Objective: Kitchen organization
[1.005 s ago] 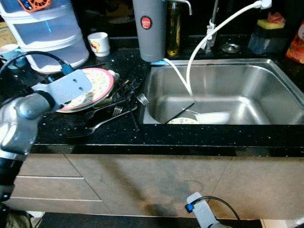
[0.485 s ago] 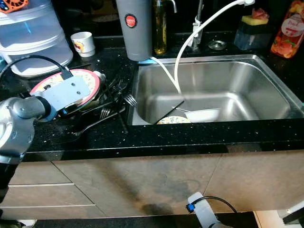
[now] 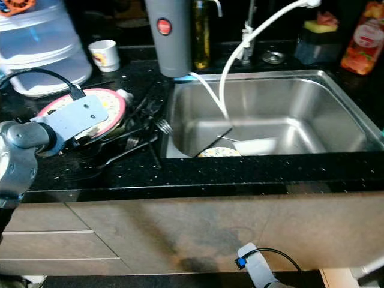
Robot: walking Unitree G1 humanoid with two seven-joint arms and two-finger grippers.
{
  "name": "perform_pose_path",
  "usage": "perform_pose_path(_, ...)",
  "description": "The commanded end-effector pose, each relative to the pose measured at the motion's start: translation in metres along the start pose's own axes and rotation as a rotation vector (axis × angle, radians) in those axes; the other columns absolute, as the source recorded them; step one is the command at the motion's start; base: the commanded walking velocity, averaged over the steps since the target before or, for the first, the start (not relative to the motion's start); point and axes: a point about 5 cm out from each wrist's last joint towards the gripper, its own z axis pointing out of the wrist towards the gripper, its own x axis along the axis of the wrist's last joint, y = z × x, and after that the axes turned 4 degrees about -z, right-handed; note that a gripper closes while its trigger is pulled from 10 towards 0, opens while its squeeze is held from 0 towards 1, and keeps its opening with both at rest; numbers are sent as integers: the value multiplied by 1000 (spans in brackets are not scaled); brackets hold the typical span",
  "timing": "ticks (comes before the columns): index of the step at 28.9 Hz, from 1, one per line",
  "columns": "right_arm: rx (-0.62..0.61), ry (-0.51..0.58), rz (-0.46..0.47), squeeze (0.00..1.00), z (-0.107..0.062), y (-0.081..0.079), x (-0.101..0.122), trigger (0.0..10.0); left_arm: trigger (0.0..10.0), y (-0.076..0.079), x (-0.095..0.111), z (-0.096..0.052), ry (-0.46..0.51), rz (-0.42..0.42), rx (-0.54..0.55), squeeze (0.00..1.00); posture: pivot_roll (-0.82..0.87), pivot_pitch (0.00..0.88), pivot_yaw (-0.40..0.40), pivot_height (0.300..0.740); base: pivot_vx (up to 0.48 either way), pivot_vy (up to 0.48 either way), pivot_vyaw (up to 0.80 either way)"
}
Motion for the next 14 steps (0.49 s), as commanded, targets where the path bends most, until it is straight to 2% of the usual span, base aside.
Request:
perform_pose_path(1,14,1,0,0,1,-3,1,10000,10000,-1,3,-2,22,-18,2,0,18,0,32,740,0,0,800)
perform_pose_path(3,15,1,0,0,1,-3,1,10000,10000,-1,5,-2,32,-26,1,0,18,0,32,740,0,0,800)
perform_pose_path(5,19,0,3,0,1,-3,1,10000,10000,-1,15,-3,103,-80,-9,0,19,0,31,740,0,0,800)
perform_pose_path(6,21,0,4,0,1,-4,1,10000,10000,-4,26,-4,172,-104,-1,0,19,0,31,740,0,0,800)
perform_pose_path(7,21,0,4,0,1,-4,1,10000,10000,-4,26,-4,172,-104,-1,0,19,0,31,740,0,0,800)
perform_pose_path(8,23,-1,5,0,1,-4,1,10000,10000,-11,33,-7,222,-124,32,0,18,0,33,740,0,0,800)
perform_pose_path(11,25,-1,7,0,1,-4,0,10000,10000,-17,41,-10,281,-134,64,0,18,0,33,740,0,0,800)
perform_pose_path(12,27,-2,9,0,1,-4,0,10000,10000,-28,60,-19,417,-135,116,0,19,0,32,740,0,0,800)
perform_pose_path(13,27,-2,9,0,1,-4,0,10000,10000,-28,60,-19,417,-135,116,0,19,0,32,740,0,0,800)
perform_pose_path(14,28,-2,10,0,1,-4,0,10000,10000,-32,67,-24,481,-153,135,0,19,0,32,740,0,0,800)
